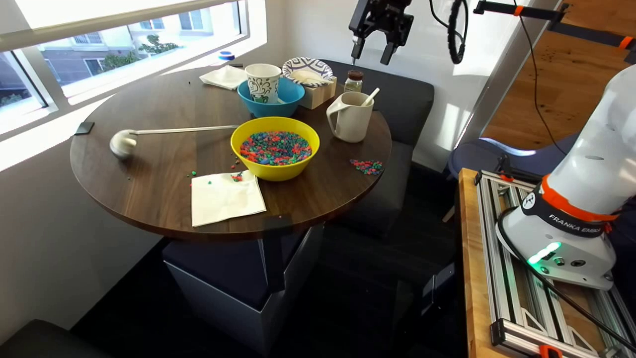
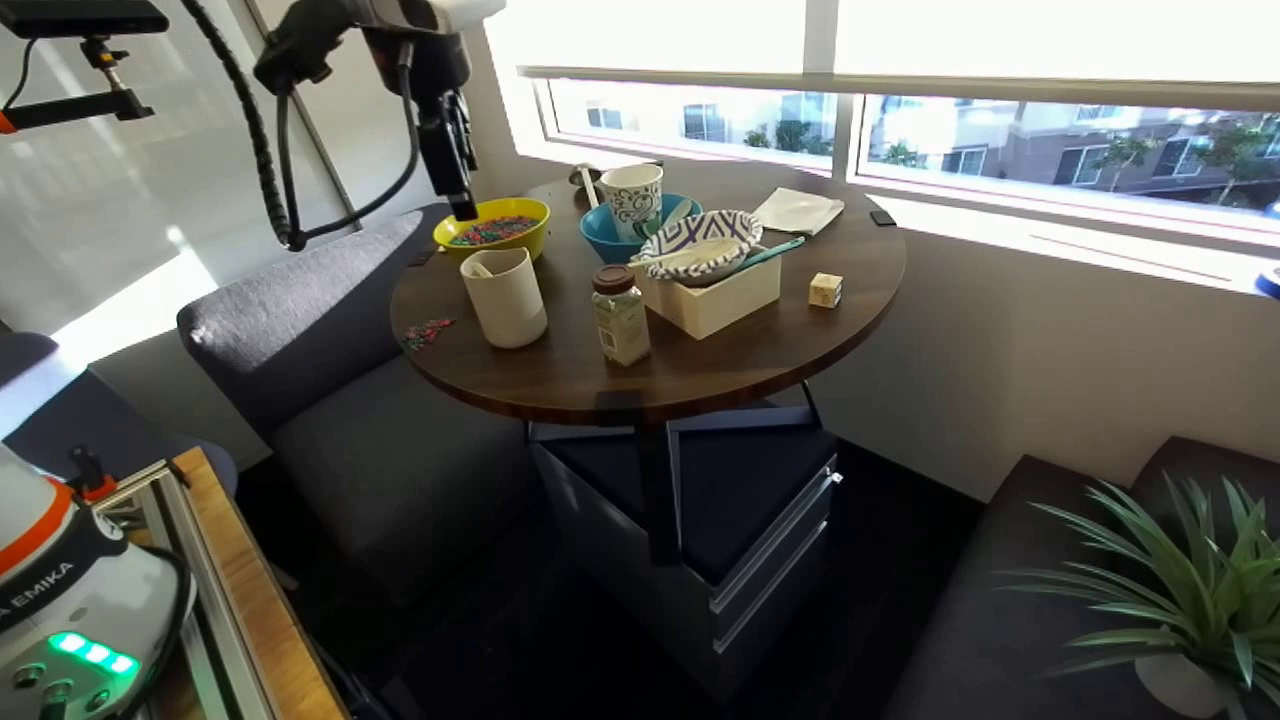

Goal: Remove one white plate from the wooden box and put it on the table

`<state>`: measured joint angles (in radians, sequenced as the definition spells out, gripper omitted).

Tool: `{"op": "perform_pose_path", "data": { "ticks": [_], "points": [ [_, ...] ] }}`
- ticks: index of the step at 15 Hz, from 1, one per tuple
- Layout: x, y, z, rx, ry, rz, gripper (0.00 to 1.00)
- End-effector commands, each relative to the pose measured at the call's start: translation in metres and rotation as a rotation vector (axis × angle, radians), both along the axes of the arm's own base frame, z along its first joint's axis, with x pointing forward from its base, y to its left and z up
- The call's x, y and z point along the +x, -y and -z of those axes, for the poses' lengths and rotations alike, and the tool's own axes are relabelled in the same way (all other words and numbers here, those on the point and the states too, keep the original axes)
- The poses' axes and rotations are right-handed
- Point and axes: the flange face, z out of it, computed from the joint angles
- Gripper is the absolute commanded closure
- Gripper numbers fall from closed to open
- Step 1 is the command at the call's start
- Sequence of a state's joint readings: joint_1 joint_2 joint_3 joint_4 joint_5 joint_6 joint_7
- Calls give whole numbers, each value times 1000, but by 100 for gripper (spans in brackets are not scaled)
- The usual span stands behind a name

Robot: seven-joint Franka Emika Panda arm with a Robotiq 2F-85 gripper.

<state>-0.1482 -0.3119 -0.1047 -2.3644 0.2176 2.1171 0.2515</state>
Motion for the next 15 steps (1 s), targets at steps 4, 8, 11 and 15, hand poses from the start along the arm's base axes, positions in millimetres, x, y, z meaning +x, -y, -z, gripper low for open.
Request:
{"op": "perform_pose_path", "data": {
  "ticks": [4, 8, 11, 15],
  "points": [
    [21, 34, 14, -1, -18, 101, 0],
    [30, 44, 13, -24, -1, 144, 0],
    [46, 94, 22, -29, 116, 250, 0],
    [76, 144, 31, 54, 183, 346, 0]
  ]
}}
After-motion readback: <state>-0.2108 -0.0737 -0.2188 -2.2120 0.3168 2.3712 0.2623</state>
